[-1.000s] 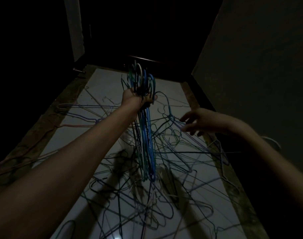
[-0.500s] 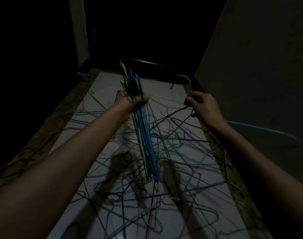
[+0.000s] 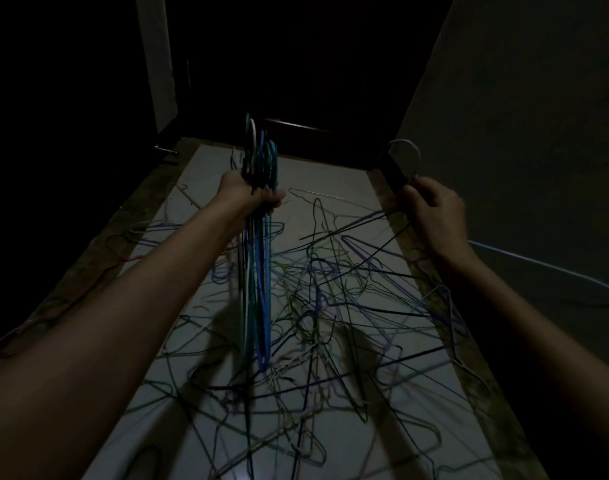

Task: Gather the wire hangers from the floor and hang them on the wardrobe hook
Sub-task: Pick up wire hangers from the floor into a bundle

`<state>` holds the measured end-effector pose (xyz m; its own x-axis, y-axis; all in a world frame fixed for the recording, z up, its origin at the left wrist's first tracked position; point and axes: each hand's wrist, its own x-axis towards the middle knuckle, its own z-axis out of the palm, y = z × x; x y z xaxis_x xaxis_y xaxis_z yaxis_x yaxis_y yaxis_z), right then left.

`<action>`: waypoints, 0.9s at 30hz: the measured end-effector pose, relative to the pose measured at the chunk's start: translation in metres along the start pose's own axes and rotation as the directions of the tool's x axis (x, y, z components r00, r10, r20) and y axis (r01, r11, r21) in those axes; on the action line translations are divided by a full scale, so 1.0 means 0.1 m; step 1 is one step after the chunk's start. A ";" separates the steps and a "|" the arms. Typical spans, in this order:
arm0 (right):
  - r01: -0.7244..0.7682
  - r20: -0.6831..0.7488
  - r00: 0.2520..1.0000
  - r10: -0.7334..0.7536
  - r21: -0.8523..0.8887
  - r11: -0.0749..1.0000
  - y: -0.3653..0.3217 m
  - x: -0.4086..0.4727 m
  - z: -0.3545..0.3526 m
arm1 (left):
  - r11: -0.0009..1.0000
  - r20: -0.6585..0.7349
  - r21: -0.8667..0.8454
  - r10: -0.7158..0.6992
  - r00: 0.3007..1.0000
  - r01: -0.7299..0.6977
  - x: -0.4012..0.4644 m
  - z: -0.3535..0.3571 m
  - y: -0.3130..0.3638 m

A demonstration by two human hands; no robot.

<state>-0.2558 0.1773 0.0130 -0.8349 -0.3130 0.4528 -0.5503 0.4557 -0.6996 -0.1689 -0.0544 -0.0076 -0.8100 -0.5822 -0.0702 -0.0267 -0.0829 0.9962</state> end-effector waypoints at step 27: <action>-0.015 0.129 0.990 0.062 -0.334 0.943 0.45 -0.28 0.13 | 0.995 0.041 0.100 -0.022 0.999 0.018 -0.03 0.14 -0.19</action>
<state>-0.2572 0.1957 -0.0385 -0.8587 -0.3889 0.3338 -0.5100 0.7125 -0.4820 -0.1740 -0.0399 -0.0257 -0.8324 -0.5469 -0.0898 -0.0997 -0.0116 0.9950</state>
